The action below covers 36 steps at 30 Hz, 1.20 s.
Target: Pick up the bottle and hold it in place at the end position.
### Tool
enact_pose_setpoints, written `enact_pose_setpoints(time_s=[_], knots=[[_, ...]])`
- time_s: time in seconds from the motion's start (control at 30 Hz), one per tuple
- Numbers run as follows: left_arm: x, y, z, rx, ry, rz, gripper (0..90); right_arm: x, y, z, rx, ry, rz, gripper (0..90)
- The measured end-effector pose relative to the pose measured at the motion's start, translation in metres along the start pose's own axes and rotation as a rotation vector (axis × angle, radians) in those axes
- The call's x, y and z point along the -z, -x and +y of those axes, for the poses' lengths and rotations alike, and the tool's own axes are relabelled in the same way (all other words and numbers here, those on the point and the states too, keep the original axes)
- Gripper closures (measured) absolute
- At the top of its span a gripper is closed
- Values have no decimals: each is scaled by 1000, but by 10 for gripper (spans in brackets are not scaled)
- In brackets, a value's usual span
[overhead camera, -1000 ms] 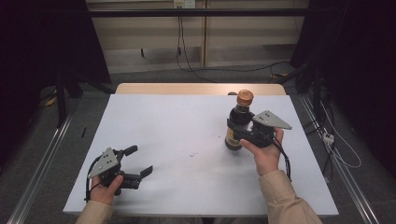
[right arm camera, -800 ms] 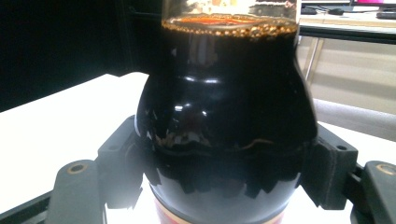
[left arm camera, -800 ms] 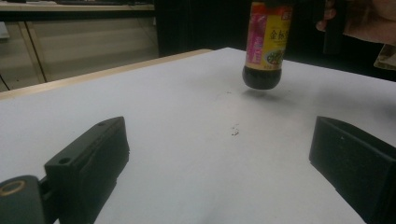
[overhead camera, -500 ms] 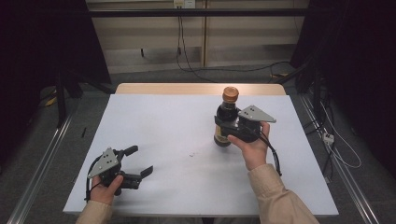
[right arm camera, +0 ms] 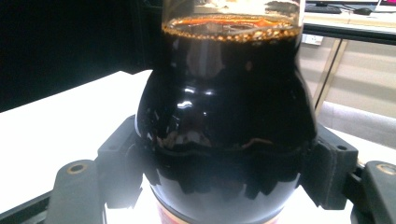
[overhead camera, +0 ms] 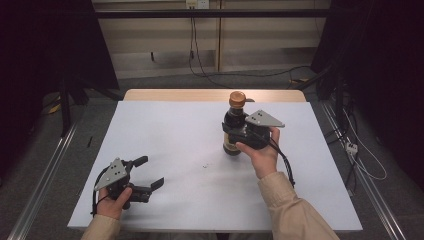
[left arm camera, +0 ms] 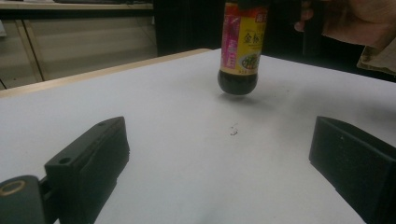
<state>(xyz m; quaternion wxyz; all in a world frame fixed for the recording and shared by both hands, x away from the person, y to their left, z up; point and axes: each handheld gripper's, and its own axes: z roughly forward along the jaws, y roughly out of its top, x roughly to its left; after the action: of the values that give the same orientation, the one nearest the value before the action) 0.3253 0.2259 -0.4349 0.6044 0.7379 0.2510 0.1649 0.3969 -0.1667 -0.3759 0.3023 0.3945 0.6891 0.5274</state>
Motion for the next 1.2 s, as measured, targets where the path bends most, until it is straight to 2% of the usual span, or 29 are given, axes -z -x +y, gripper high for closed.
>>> enact_pose_setpoints(time_s=[0.17,0.73,1.2], knots=[[1,0,0,0,1,0,47,-8,-4,2,-12,3,10,259],[0,0,0,0,-2,-4,47,-28,-18,4,7,-6,38,258],[0,-1,0,-6,-10,-16,47,-39,-23,0,0,-14,39,258]])
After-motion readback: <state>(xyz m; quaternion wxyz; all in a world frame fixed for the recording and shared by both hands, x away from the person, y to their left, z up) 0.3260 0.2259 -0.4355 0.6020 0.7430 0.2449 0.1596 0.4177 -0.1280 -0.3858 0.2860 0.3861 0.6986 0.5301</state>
